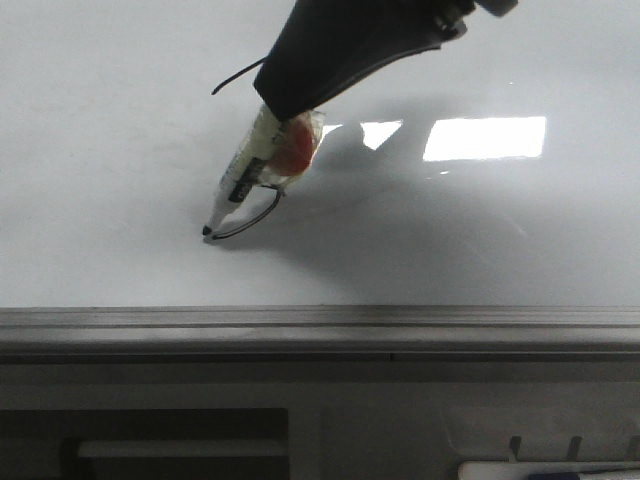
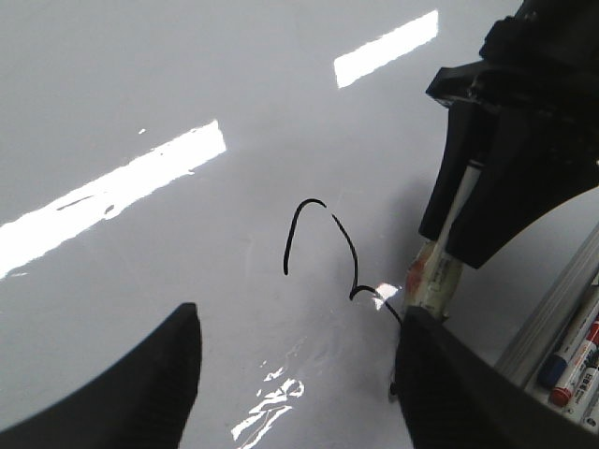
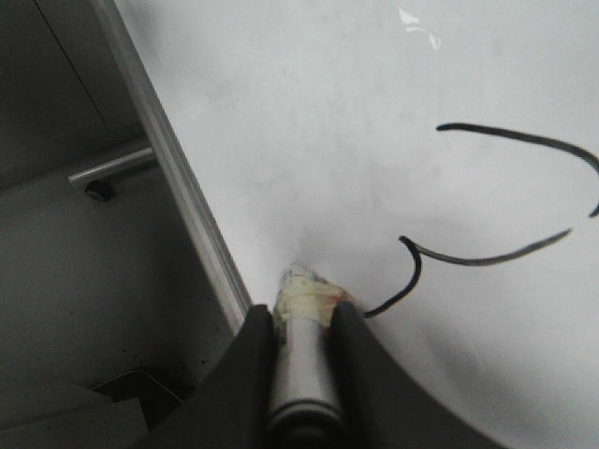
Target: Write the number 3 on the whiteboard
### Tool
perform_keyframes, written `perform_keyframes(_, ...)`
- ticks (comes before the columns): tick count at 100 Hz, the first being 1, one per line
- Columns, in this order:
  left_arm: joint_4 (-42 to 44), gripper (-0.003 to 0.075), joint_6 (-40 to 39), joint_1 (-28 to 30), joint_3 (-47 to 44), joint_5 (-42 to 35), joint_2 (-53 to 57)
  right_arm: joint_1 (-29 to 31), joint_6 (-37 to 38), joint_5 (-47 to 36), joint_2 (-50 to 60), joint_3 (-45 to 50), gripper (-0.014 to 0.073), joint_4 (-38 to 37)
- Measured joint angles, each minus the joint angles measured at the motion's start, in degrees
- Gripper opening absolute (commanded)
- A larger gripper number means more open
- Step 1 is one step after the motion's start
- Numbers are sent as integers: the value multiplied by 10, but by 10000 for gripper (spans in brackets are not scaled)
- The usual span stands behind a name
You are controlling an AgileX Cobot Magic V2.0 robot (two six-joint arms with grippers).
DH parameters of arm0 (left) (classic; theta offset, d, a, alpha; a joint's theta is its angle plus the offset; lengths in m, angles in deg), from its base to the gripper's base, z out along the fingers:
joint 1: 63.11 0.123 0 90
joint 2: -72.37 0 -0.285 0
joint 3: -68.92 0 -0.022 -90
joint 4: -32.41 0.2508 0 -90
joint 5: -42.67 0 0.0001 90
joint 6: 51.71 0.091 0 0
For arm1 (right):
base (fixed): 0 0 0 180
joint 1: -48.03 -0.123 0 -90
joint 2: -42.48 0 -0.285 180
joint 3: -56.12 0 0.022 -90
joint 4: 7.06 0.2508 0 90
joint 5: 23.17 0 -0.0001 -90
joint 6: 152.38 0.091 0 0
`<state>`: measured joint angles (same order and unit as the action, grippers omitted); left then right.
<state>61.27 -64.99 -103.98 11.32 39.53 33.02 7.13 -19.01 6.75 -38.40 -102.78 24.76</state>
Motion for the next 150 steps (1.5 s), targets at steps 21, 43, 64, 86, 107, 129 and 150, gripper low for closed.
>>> perform_keyframes(21, 40, 407, 0, -38, 0, -8, -15, -41, 0, 20, 38, -5, -41, -28)
perform_keyframes(43, 84, 407, 0, -122, 9, -26, -123, -67, 0, 28, 39, -5, -41, -54)
perform_keyframes(64, 86, 407, 0, -126, 42, -24, -201, -68, 0, 44, 39, -7, -41, -57)
perform_keyframes(86, 70, 407, 0, -126, 46, -23, -228, -73, 0, 48, 45, -12, -41, -53)
perform_keyframes(107, 37, 393, 0, -126, 47, -22, -229, -92, 0, 53, 45, -14, -41, -49)
perform_keyframes(129, 26, -6, 0, -126, 47, -22, -229, -94, 0, 48, 46, -16, -41, -48)
perform_keyframes(150, 26, -21, 16, -126, 47, -24, -229, -94, 0, 42, 46, -19, -40, -46)
